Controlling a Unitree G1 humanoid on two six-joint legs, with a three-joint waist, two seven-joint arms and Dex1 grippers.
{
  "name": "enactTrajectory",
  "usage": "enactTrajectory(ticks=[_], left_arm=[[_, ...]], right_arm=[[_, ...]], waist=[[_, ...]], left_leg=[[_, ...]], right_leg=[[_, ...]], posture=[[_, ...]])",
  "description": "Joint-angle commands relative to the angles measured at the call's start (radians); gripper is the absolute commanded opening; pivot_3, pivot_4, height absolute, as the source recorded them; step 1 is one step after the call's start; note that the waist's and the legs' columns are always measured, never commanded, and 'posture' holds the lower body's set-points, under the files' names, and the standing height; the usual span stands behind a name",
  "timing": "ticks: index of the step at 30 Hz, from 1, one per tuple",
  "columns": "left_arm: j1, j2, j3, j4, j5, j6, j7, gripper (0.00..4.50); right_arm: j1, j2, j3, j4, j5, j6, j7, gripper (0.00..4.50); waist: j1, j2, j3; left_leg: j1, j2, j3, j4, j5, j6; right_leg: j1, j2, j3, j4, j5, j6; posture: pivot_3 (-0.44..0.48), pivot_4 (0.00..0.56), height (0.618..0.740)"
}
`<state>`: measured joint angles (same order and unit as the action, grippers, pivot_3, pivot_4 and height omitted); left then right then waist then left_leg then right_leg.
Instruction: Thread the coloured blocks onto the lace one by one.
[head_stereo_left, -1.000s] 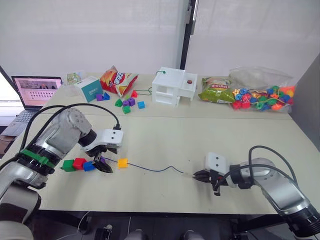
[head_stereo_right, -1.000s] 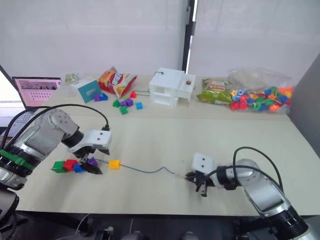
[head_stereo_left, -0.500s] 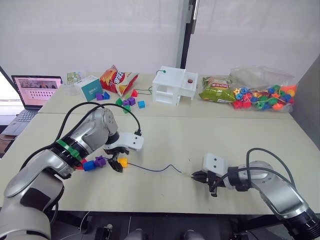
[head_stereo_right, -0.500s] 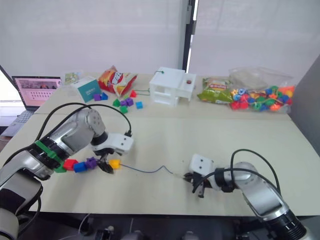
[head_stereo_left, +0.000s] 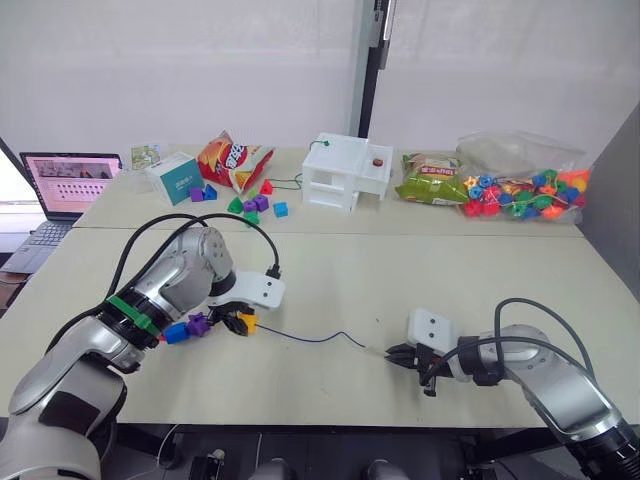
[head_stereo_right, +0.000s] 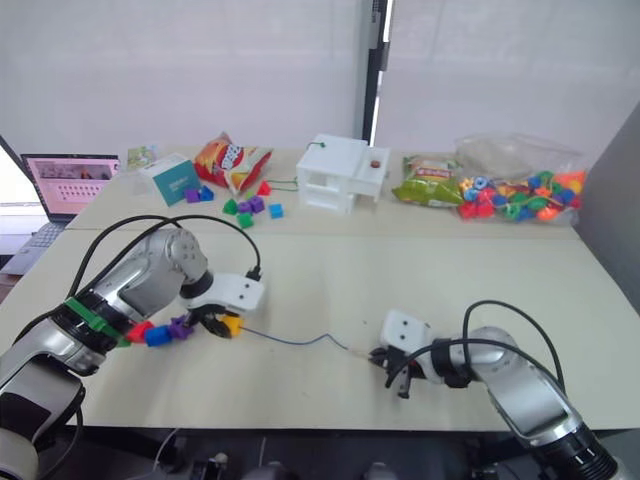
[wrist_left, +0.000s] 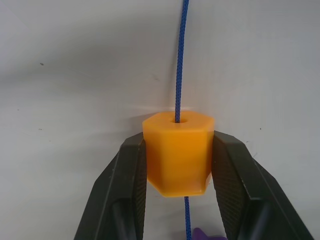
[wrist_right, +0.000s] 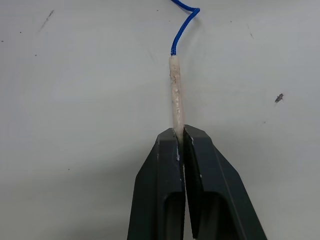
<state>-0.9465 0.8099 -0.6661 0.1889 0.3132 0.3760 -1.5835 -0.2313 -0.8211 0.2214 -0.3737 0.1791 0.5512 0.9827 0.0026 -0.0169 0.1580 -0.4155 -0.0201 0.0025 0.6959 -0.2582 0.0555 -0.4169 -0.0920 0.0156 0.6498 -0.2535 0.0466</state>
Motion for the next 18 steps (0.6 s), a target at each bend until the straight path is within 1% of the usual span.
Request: enactTrajectory(ticks=[1,4,6,8,11,18], left_arm=[[0.045,0.059,-0.016,0.025,0.023,-0.039,-0.031,1.30],[0.058,0.091,-0.005,0.050,0.039,-0.069,-0.031,1.30],[0.072,0.129,0.013,0.081,0.054,-0.098,-0.028,1.30],[0.082,0.149,0.026,0.101,0.062,-0.113,-0.025,1.30],[0.091,0.156,0.041,0.111,0.065,-0.121,-0.020,1.30],[0.122,0.148,0.074,0.080,0.062,-0.088,-0.031,1.30]], right_arm=[[0.037,-0.080,-0.057,0.029,-0.034,-0.049,0.010,0.00],[0.069,-0.125,-0.089,0.068,-0.041,-0.082,0.008,0.00],[0.126,-0.174,-0.140,0.111,-0.052,-0.113,0.002,0.00],[0.163,-0.195,-0.175,0.134,-0.053,-0.131,-0.006,0.00],[0.184,-0.198,-0.197,0.136,-0.044,-0.141,-0.014,0.00],[0.157,-0.175,-0.172,0.142,-0.064,-0.136,-0.027,0.00]], waist=[[-0.001,0.000,0.000],[-0.009,0.000,0.000],[-0.015,0.001,0.000],[-0.019,0.001,0.000],[-0.019,0.001,0.000],[-0.018,0.001,0.000]], left_leg=[[0.000,0.000,0.000,0.000,0.000,0.000],[0.001,0.000,0.000,0.000,0.000,0.000],[0.002,0.001,0.001,0.000,0.000,0.000],[0.005,0.001,0.001,-0.001,0.000,0.000],[0.014,0.002,0.001,-0.002,-0.001,0.001],[0.014,0.002,0.001,-0.002,-0.001,0.001]], right_leg=[[0.000,0.000,0.000,0.000,0.000,0.000],[0.001,0.000,0.001,0.000,0.000,0.000],[0.001,0.001,0.001,0.000,0.000,0.000],[0.004,0.001,0.001,0.000,0.000,0.000],[0.013,0.002,0.001,-0.002,0.000,-0.001],[0.013,0.001,0.001,-0.001,0.000,0.000]], posture=[[0.000,0.150,0.740],[0.000,0.150,0.740],[0.000,0.150,0.740],[0.000,0.150,0.740],[0.000,0.150,0.740],[0.000,0.150,0.740]])
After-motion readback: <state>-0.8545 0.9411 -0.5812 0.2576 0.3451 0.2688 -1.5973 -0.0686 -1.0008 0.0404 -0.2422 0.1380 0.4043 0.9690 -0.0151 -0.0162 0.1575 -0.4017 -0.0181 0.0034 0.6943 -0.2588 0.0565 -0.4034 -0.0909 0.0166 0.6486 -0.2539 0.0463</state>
